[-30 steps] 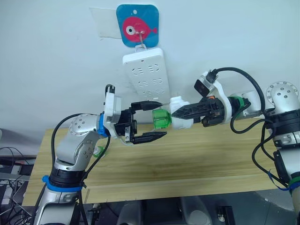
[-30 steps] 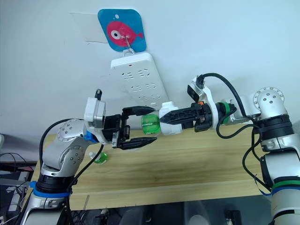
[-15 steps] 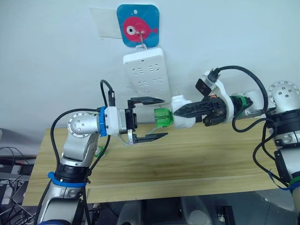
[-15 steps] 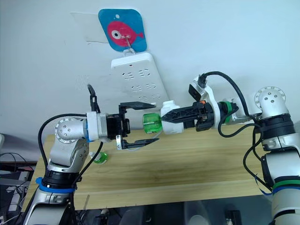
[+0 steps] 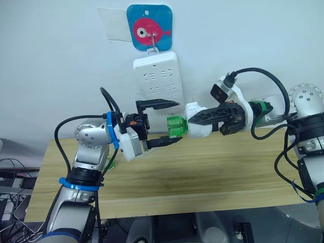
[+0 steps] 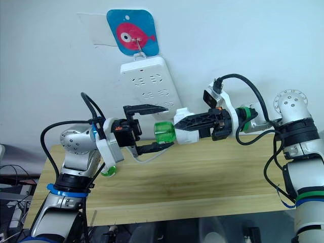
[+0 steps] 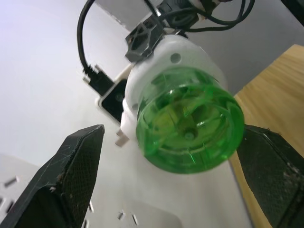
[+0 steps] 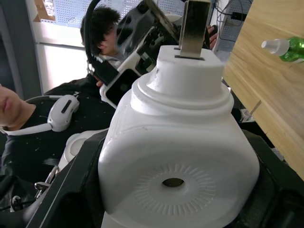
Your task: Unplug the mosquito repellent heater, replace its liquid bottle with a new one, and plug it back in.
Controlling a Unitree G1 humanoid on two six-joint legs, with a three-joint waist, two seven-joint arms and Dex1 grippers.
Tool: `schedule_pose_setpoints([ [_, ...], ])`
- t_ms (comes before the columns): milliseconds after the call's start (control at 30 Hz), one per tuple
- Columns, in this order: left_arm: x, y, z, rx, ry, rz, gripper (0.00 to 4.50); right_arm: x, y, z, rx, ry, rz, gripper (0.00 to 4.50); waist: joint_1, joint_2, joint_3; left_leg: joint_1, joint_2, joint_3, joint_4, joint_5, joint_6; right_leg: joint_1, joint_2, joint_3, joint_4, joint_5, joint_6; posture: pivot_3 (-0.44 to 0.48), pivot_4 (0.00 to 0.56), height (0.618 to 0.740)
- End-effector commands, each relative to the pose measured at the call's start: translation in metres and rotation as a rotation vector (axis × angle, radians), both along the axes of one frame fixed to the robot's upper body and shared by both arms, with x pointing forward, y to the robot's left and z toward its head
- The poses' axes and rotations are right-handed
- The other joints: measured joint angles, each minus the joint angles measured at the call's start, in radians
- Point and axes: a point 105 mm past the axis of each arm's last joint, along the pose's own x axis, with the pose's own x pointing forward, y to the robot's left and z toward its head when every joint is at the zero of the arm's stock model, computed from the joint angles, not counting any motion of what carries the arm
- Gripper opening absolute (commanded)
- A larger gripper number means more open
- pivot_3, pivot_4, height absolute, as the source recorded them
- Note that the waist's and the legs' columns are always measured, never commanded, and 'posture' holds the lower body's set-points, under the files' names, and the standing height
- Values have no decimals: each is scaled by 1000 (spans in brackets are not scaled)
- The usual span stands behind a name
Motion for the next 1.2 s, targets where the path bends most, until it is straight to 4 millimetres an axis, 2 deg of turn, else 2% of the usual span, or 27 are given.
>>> schedule_pose_setpoints([
  [33,-8,-5,2,-9,-39,-33,4474,-3,1,16,44,-25,28,3195,0,0,0,0,0,0,0,0,0,0,0,0,0,0,0,-169,291,740],
  [400,-3,-2,4,-7,-124,8,4474,2,0,15,37,-17,-5,3195,0,0,0,0,0,0,0,0,0,-1,-1,0,0,0,0,-172,294,740],
  [733,0,0,7,-35,-134,27,4474,2,0,14,41,-17,-6,3195,-1,0,0,-2,0,0,0,0,-1,-3,-1,0,0,0,0,-172,293,740],
  [833,-1,-1,8,-42,-135,21,3902,2,0,14,42,-17,-6,3195,-1,0,0,-3,0,0,0,0,-1,-3,-1,0,0,0,0,-173,294,740],
  [1033,-2,-1,8,-47,-135,15,2389,3,0,14,42,-15,-7,3195,-1,0,0,-3,0,0,0,0,-1,-4,-2,0,0,0,0,-173,293,740],
  [1200,-3,0,8,-49,-105,14,2301,2,0,14,43,-15,-5,3195,-1,0,0,-3,0,0,0,1,-1,-4,-2,0,0,0,0,-173,293,740],
])
